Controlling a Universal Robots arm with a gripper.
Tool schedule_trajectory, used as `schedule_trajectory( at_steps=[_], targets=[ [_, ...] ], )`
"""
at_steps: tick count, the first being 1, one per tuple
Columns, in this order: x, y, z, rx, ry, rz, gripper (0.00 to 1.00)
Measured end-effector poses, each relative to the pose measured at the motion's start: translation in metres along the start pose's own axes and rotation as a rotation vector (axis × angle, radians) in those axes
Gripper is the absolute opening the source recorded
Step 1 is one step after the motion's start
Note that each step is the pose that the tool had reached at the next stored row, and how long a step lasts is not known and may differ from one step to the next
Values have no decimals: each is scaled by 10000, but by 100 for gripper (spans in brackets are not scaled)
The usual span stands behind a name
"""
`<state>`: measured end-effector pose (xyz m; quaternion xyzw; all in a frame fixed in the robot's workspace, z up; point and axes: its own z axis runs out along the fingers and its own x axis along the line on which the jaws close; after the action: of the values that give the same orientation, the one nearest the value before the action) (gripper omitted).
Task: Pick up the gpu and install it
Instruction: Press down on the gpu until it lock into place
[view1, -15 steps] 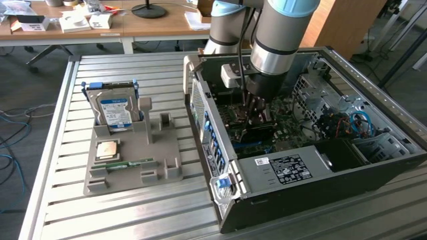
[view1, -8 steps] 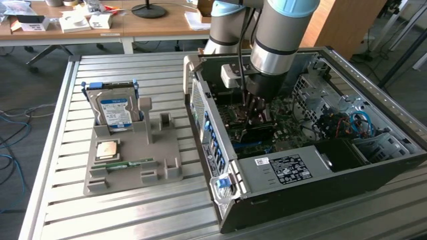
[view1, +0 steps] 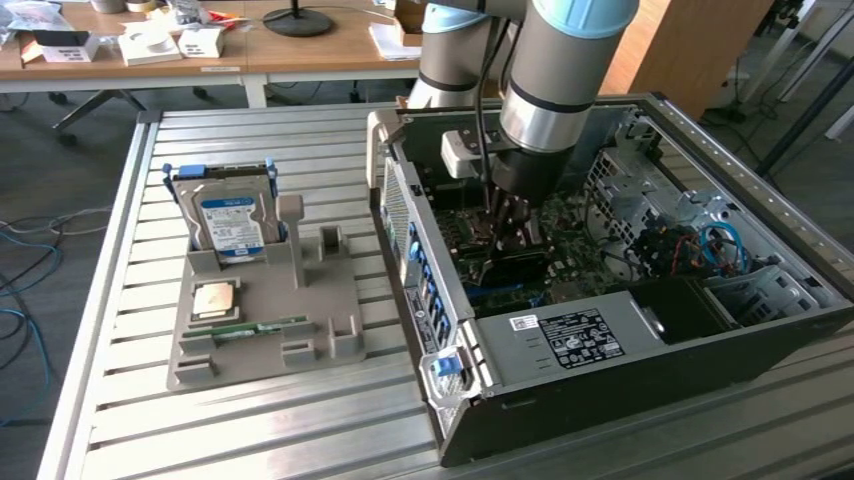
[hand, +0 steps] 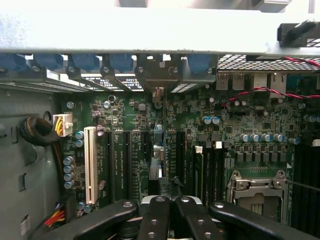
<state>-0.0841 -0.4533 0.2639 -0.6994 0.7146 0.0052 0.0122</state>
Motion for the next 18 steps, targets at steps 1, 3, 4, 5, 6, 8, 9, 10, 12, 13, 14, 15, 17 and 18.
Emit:
schedule_trajectory(
  at_steps=[1,3,4,5,6,8,9,10,12,13,14,15,17,18],
  targets=[
    [0,0,0,0,1,1,11],
    [0,0,4,-1,1,0,11],
    [1,1,6,-2,4,-1,11],
    [1,1,6,-2,5,0,11],
    [1,1,6,-2,5,-1,11],
    [0,1,8,-1,2,0,11],
    [0,1,8,-1,2,0,11],
    [0,1,8,-1,2,0,11],
    [0,1,8,-1,1,0,11],
    [0,1,8,-1,1,0,11],
    [0,1,8,-1,1,0,11],
    [0,1,8,-1,1,0,11],
    [0,1,8,-1,1,0,11],
    [0,1,8,0,1,0,11]
  ],
)
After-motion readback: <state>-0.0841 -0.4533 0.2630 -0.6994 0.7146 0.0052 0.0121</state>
